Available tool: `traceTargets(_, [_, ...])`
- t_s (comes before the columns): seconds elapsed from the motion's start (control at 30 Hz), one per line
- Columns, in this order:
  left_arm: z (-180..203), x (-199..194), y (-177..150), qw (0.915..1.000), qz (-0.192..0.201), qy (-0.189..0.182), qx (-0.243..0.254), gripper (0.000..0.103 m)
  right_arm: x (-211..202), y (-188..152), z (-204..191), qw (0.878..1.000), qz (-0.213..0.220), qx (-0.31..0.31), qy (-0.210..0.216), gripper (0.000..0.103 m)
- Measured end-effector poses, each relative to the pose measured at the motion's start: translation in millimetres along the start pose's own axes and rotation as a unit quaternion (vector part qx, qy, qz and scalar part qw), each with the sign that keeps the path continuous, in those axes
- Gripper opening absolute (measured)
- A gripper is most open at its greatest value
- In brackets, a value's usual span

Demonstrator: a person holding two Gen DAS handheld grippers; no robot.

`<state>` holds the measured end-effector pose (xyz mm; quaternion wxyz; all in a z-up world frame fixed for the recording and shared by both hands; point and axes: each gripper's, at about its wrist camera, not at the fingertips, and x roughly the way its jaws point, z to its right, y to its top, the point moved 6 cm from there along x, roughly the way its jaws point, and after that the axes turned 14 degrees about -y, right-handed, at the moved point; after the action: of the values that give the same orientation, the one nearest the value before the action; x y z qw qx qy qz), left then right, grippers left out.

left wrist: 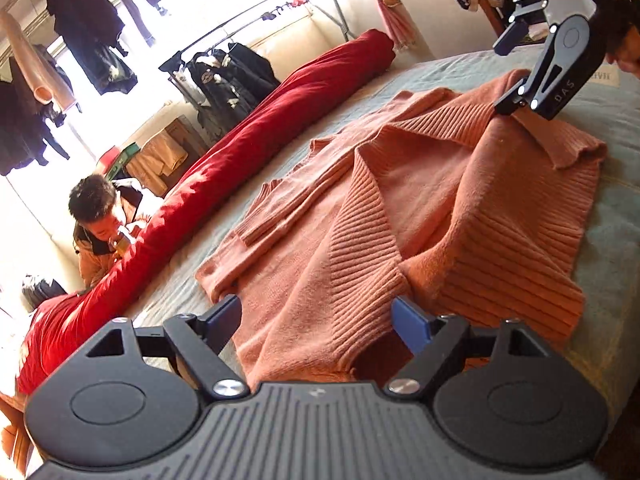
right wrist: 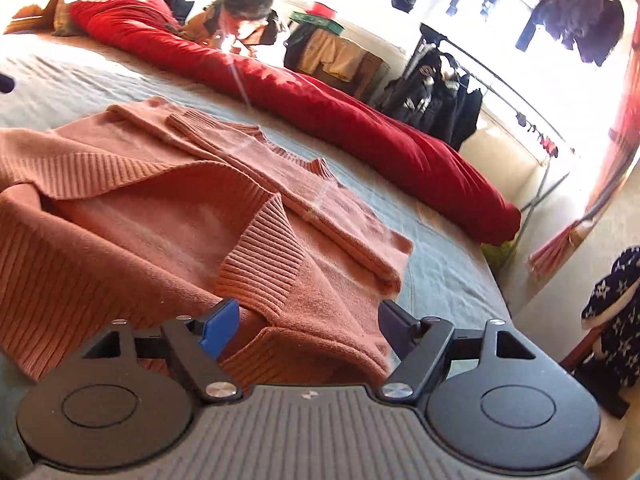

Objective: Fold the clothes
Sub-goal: 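Fold the lifted edge over the sweater and open both grippers, then move both open grippers to the folded edge of the pink sweater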

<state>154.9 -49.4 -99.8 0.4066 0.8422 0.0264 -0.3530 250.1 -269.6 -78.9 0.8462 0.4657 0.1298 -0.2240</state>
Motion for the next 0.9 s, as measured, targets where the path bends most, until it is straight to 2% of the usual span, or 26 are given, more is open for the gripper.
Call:
traceTargets(0.1, [-1,11,-11,0.9995,-0.022,0.011,-0.021,0.083,20,-6,-11,0.999,-0.033,0.011,-0.018,0.086])
traceTargets(0.17, [-1,17,-19,0.9986,-0.036,0.018,-0.034,0.083,25,-12,-17,0.997,-0.036,-0.020,-0.072,0.088])
traceTargets(0.23, [-4,17,-27,0.9977,-0.042,0.028,-0.046,0.083,24,-20,-12,0.990,-0.044,-0.036,-0.133,0.097])
traceTargets(0.27, [-6,16,-30,0.9971,-0.042,0.029,-0.057,0.083,23,-23,-8,0.987,-0.048,-0.038,-0.149,0.100])
traceTargets(0.4, [-13,22,-29,0.9949,-0.041,0.036,-0.085,0.086,12,-35,14,0.983,-0.064,-0.033,-0.171,0.103])
traceTargets(0.5, [-20,25,-26,0.9928,-0.055,0.066,-0.083,0.086,4,-44,31,0.979,-0.075,-0.030,-0.187,0.103])
traceTargets(0.6, [-32,8,-36,0.9892,-0.077,0.098,-0.078,0.088,-5,-54,47,0.975,-0.087,-0.026,-0.203,0.103])
traceTargets(0.7, [-43,-18,-52,0.9870,-0.089,0.097,-0.092,0.091,-13,-63,64,0.970,-0.098,-0.022,-0.220,0.103])
traceTargets(0.83, [-44,-39,-62,0.9869,-0.097,0.064,-0.111,0.093,-29,-87,91,0.973,-0.130,-0.014,-0.191,0.103])
traceTargets(0.9, [-41,-44,-62,0.9873,-0.105,0.062,-0.102,0.093,-30,-98,96,0.976,-0.156,0.000,-0.152,0.103])
